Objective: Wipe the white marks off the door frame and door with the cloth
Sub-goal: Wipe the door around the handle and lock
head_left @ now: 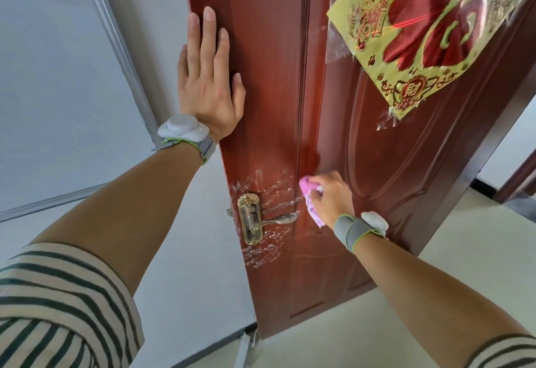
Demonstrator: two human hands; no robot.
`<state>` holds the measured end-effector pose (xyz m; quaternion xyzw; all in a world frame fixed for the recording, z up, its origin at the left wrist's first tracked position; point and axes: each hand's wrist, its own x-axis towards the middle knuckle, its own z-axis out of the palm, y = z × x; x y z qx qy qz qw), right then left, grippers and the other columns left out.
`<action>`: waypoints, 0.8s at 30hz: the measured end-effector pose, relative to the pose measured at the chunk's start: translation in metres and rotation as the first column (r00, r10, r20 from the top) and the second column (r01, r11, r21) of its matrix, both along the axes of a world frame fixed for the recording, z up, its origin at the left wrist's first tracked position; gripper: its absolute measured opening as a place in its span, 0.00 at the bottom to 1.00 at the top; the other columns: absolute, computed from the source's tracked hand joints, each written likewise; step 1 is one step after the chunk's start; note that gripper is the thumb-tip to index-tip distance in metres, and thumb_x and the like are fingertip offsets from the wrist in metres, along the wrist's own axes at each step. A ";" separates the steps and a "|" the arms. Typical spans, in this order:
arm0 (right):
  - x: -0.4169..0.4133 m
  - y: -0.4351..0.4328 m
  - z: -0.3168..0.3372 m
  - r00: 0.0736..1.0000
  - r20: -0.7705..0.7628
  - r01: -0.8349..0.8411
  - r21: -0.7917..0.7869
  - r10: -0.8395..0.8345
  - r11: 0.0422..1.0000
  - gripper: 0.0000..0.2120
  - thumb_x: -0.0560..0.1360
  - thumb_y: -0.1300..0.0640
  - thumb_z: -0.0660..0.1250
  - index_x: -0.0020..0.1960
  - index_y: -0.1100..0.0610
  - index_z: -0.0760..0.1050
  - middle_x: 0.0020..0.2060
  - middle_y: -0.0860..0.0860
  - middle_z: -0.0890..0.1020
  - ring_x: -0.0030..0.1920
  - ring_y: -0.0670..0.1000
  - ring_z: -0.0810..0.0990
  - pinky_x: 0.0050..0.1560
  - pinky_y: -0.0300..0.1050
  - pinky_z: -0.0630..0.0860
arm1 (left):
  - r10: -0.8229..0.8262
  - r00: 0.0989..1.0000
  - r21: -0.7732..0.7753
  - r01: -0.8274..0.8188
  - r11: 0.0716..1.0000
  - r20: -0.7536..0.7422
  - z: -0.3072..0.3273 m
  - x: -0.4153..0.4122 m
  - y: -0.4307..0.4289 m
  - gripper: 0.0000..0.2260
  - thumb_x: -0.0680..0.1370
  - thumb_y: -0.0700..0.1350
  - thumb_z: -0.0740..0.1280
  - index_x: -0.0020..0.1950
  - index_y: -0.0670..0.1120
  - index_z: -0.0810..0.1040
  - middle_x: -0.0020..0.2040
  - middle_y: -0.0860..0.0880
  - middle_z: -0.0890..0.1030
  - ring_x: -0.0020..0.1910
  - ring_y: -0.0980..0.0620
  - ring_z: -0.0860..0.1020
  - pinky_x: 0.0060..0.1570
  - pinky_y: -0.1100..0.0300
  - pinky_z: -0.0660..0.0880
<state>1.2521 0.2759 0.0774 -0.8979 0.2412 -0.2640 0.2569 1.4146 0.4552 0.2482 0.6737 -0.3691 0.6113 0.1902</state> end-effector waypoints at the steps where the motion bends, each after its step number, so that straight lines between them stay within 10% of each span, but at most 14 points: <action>1: 0.004 0.001 0.006 0.994 0.106 0.004 -0.028 -0.001 1.000 0.11 0.71 0.63 0.66 0.51 0.54 0.81 0.48 0.53 0.76 0.42 0.56 0.79 0.44 0.44 0.74 | 0.000 1.000 -0.001 0.000 1.000 0.003 0.000 0.000 0.000 0.22 0.80 0.43 0.59 0.72 0.33 0.69 0.73 0.31 0.66 0.73 0.30 0.63 0.66 0.42 0.69; 5: 0.021 0.016 0.018 0.942 0.320 -0.056 -0.138 0.098 0.989 0.11 0.69 0.65 0.68 0.50 0.56 0.81 0.46 0.52 0.75 0.43 0.51 0.75 0.42 0.40 0.72 | 0.001 1.000 -0.006 -0.001 1.000 0.008 0.000 0.000 0.000 0.22 0.80 0.43 0.59 0.72 0.33 0.69 0.73 0.31 0.67 0.73 0.30 0.64 0.67 0.42 0.69; 11: 0.014 0.002 -0.012 0.988 -0.152 -0.003 -0.048 -0.004 0.999 0.11 0.70 0.61 0.63 0.44 0.51 0.83 0.44 0.55 0.74 0.46 0.60 0.77 0.41 0.47 0.73 | -0.010 1.000 -0.005 0.010 1.000 0.004 0.000 -0.001 -0.001 0.22 0.80 0.43 0.60 0.72 0.33 0.69 0.72 0.31 0.67 0.73 0.30 0.64 0.65 0.42 0.70; 19: 0.030 0.029 0.027 0.914 0.373 -0.075 -0.228 0.158 0.971 0.10 0.71 0.63 0.68 0.51 0.57 0.81 0.46 0.52 0.74 0.45 0.52 0.75 0.41 0.41 0.73 | -0.016 1.000 0.002 0.016 1.000 -0.003 0.001 0.000 -0.001 0.23 0.79 0.42 0.60 0.72 0.33 0.69 0.72 0.30 0.67 0.73 0.29 0.64 0.64 0.42 0.71; 24: 0.027 0.023 0.000 0.970 0.091 -0.188 -0.313 0.227 0.931 0.13 0.68 0.67 0.70 0.42 0.49 0.83 0.42 0.52 0.72 0.45 0.55 0.73 0.33 0.47 0.75 | -0.017 1.000 0.003 0.017 1.000 -0.010 0.001 -0.001 0.000 0.23 0.79 0.42 0.61 0.72 0.33 0.69 0.72 0.30 0.67 0.73 0.29 0.64 0.63 0.41 0.71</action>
